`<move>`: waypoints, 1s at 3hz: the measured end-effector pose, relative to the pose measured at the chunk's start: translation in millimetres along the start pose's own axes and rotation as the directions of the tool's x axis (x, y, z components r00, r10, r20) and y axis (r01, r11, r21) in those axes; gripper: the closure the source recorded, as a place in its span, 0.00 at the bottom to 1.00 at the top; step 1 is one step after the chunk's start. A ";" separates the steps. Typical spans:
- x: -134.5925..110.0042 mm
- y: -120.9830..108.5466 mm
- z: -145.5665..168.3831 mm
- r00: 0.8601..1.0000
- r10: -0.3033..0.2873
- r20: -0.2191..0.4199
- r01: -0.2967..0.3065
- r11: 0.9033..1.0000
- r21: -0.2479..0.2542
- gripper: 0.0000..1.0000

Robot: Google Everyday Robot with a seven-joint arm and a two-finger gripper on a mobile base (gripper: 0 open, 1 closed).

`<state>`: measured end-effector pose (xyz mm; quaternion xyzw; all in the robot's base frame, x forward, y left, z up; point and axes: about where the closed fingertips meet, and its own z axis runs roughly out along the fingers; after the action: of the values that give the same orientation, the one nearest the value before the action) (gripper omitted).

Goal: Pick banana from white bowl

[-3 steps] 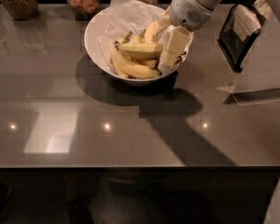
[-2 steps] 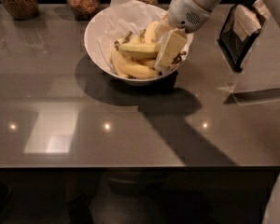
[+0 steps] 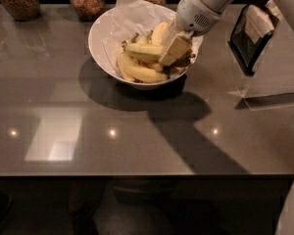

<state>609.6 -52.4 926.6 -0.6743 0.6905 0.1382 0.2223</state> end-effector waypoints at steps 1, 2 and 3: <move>-1.5 1.1 -2.1 1.000 -0.002 0.002 0.002 1.000 0.000 0.89; -8.1 8.1 -18.8 0.999 -0.023 0.029 0.022 1.000 0.015 1.00; -11.7 22.2 -42.5 0.993 -0.050 0.106 0.047 0.998 0.032 1.00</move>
Offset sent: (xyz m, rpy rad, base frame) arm -0.0251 -0.0098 0.0431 0.0495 -0.0499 0.0300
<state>582.4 -61.9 966.6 -0.6792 0.6630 0.1585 0.2719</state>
